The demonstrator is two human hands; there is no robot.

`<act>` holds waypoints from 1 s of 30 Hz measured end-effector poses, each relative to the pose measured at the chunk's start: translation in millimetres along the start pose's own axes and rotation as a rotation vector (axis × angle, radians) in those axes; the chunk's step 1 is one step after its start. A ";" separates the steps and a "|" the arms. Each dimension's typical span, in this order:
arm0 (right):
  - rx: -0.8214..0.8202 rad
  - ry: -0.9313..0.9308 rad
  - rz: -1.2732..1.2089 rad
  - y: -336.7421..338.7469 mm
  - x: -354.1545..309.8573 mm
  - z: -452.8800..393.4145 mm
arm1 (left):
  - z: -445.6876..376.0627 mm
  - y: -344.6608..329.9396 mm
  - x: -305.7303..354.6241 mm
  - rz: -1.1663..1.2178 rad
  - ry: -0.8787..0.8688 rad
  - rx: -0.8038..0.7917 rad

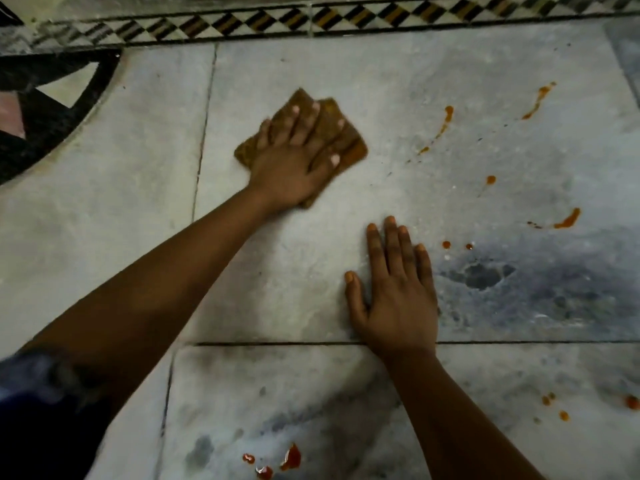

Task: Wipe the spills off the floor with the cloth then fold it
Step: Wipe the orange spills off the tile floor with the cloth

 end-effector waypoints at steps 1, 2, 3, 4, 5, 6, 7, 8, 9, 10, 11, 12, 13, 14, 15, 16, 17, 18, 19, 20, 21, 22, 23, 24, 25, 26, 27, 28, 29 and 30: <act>-0.004 0.001 0.000 0.0 -0.4 0.2 | 18.7 -4.7 -7.9 -0.009 -0.007 0.024; -0.008 0.002 -0.003 0.2 -0.5 -0.4 | 27.9 -4.6 -22.7 -0.008 0.027 0.044; -0.014 0.000 -0.009 -0.2 -0.5 -1.0 | 27.0 -1.1 -40.2 0.001 0.081 0.051; -0.015 -0.002 -0.015 -0.9 -0.1 -1.2 | 17.3 3.7 -56.8 0.016 0.145 0.049; -0.011 -0.004 -0.019 -1.0 1.0 -1.7 | 0.9 10.5 -70.5 0.045 0.215 0.036; -0.007 -0.002 -0.022 -1.1 1.0 -0.5 | -16.0 18.2 -81.8 0.091 0.286 0.021; -0.007 0.000 -0.027 -0.4 1.0 -0.2 | -32.5 27.0 -89.8 0.147 0.349 0.010; -0.009 0.002 -0.032 -0.1 0.9 0.2 | -46.6 36.1 -92.9 0.205 0.404 0.000; -0.012 0.003 -0.035 0.2 0.3 -0.6 | -60.8 43.4 -93.4 0.254 0.443 -0.009; -0.015 0.002 -0.040 -0.4 0.5 -0.4 | -73.1 47.6 -86.9 0.283 0.452 -0.024; -0.022 0.006 -0.045 -1.3 -0.6 -1.3 | -80.9 50.9 -77.6 0.285 0.433 -0.038; -0.025 0.001 -0.048 -1.9 0.3 -0.8 | -86.7 52.1 -60.8 0.254 0.372 -0.055; -0.027 -0.001 -0.045 -2.0 0.7 -1.3 | -86.9 51.0 -44.2 0.199 0.288 -0.069; -0.029 0.000 -0.038 -2.0 0.8 -1.1 | -80.1 45.5 -29.3 0.136 0.200 -0.079; -0.029 0.000 -0.032 -1.3 0.0 -1.2 | -66.8 38.2 -20.4 0.080 0.115 -0.072; -0.027 -0.004 -0.031 -0.8 0.4 -0.8 | -48.5 28.3 -15.4 0.040 0.035 -0.056; -0.025 -0.006 -0.029 -0.1 0.4 -1.0 | -26.6 18.6 -16.9 0.015 -0.025 -0.031; -0.023 -0.005 -0.028 0.0 0.2 -0.7 | -3.6 11.3 -23.2 0.016 -0.057 -0.008; -0.022 -0.003 -0.026 0.2 -0.2 -0.9 | 9.8 7.5 -37.2 0.019 -0.041 0.018; -0.023 -0.002 -0.027 -0.1 -0.2 -0.8 | 12.5 9.1 -54.1 0.027 0.019 0.035; -0.024 -0.001 -0.028 -0.3 0.1 -0.9 | 3.8 13.5 -72.0 0.044 0.113 0.046; -0.024 -0.001 -0.028 -1.0 0.7 -0.4 | -10.9 19.7 -85.6 0.083 0.216 0.045; -0.023 -0.002 -0.027 -1.4 0.8 -0.5 | -29.0 27.3 -92.8 0.132 0.305 0.039; -0.022 -0.004 -0.028 -1.5 0.9 -0.4 | -47.4 32.6 -92.6 0.177 0.364 0.021; -0.017 -0.004 -0.029 -1.4 0.9 -0.6 | -62.6 35.7 -83.7 0.201 0.380 0.008; -0.014 -0.003 -0.030 -1.5 0.4 -1.0 | -73.0 36.7 -69.1 0.201 0.358 -0.003; -0.011 -0.001 -0.029 -1.7 0.1 -1.5 | -75.0 34.6 -51.7 0.178 0.298 -0.007; -0.009 0.000 -0.028 -1.6 -0.2 -2.0 | -67.6 29.3 -33.6 0.130 0.216 -0.006; -0.007 0.000 -0.029 -1.2 -0.1 -2.2 | -49.9 21.3 -17.4 0.068 0.117 0.003; -0.003 0.002 -0.029 -0.5 -0.5 -1.8 | -23.5 12.1 -6.7 0.019 0.021 0.020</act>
Point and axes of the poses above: each hand's wrist, its own z-axis away from the middle knuckle, its own y-axis out of the back of the hand, x = y × z, the point moved 7 cm from there along -z, towards the middle knuckle, and after that the axes turned 14 degrees about -x, right-handed, at the moved point
